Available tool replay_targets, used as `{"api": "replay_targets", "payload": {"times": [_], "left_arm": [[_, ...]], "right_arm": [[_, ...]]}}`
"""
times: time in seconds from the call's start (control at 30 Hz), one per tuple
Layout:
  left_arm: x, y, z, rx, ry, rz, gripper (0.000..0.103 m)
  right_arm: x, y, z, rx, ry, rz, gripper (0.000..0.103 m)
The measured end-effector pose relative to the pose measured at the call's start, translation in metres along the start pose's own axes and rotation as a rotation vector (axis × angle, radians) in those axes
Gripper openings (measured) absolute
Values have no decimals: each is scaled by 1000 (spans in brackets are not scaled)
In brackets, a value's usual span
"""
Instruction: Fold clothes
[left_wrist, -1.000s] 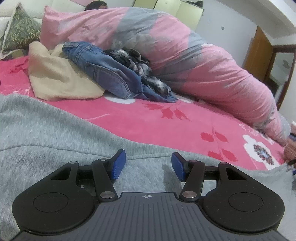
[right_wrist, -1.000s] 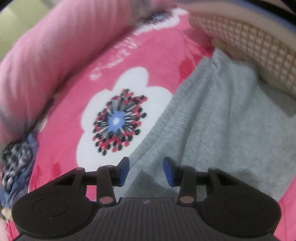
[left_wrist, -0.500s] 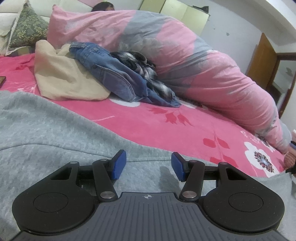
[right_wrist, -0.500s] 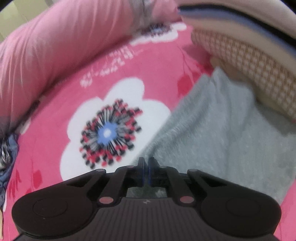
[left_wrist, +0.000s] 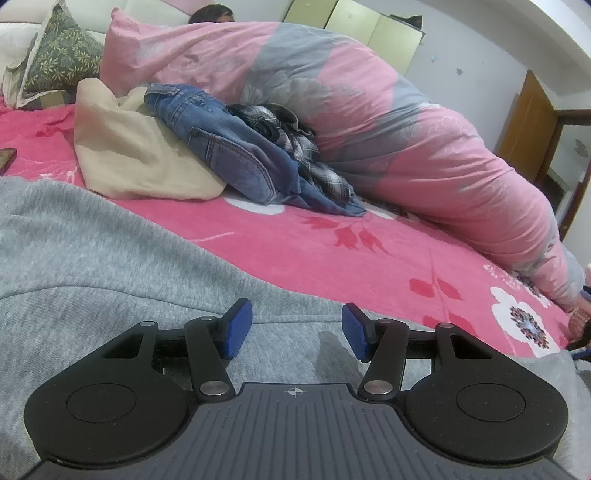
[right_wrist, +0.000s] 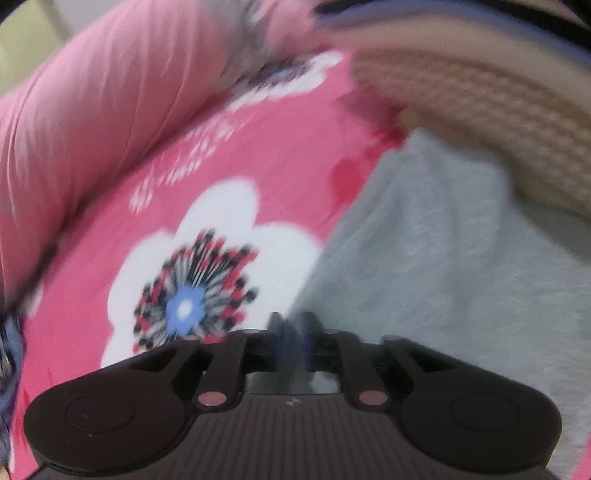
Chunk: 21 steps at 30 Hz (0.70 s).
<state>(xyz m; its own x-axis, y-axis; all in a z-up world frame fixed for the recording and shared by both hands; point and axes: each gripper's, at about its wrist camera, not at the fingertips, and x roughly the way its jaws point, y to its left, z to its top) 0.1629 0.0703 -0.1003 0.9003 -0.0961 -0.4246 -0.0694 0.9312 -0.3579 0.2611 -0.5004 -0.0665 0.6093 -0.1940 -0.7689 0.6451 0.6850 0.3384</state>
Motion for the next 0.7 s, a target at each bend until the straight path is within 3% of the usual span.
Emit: {"api": "replay_targets", "payload": {"times": [0.17,0.33,0.47,0.7], "left_arm": [[0,0,0,0,1,0,55],[0,-1,0,5,3,4,55],[0,-2,-1,10,3,8,55],[1,-3,-1,20,6,16,55]], "right_arm": [[-82,-75,8,101,-112,81,34],[-139,-172,-11,267,-158,94,35],[-141,-220,-26,348,-101,127,35],[-111,-221,-30,301,-72,193,34]]}}
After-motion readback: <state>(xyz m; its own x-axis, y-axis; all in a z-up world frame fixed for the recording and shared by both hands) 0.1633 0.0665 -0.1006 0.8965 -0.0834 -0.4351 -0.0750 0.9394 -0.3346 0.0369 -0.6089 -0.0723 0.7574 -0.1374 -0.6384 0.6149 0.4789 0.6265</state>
